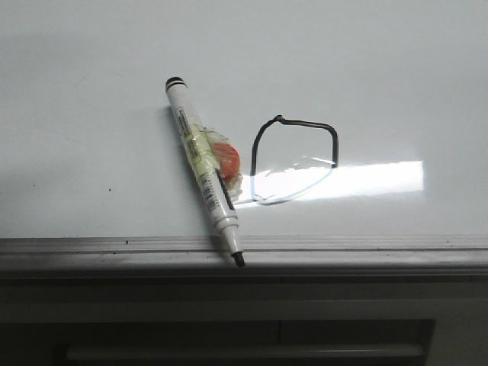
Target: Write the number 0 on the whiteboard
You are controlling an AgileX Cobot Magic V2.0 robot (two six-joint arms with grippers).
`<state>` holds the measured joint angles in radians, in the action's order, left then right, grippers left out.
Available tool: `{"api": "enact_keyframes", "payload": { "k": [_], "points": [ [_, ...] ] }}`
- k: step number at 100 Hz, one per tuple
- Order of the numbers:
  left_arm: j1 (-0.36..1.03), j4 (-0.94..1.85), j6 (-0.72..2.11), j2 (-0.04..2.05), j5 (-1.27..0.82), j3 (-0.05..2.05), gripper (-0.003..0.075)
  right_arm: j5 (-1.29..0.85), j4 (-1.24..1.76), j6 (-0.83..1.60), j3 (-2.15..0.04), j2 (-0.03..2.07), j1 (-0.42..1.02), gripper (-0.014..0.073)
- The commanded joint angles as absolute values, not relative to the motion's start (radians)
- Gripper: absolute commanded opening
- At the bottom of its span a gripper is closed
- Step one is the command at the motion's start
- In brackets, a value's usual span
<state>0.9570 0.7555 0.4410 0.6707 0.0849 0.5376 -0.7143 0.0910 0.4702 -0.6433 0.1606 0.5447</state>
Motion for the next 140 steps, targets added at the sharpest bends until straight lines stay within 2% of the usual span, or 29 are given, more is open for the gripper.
{"api": "enact_keyframes", "payload": {
  "k": [1,11,39,107,121,140],
  "points": [
    [0.954,0.751,0.559,0.578,0.040,0.557,0.0137,-0.683,-0.017,0.352,-0.615,0.109,0.538,-0.0059],
    [0.954,0.730,0.606,0.486,-0.087,0.548,-0.0022,-0.692,-0.038,0.263,-0.549,0.045,0.538,-0.0059],
    [0.954,0.712,0.608,0.364,-0.245,0.533,-0.0020,-0.717,-0.031,0.242,-0.475,0.007,0.538,-0.0059],
    [0.954,0.712,0.608,0.362,-0.252,0.533,-0.0020,-0.721,-0.031,0.242,-0.475,0.007,0.538,-0.0059],
    [0.954,0.734,0.608,0.362,-0.193,0.514,-0.0020,-0.721,-0.031,0.242,-0.475,0.007,0.538,-0.0059],
    [0.954,0.734,0.664,0.338,0.060,0.459,-0.0020,-0.721,-0.031,0.242,-0.475,0.007,0.538,-0.0059]
  ]
}}
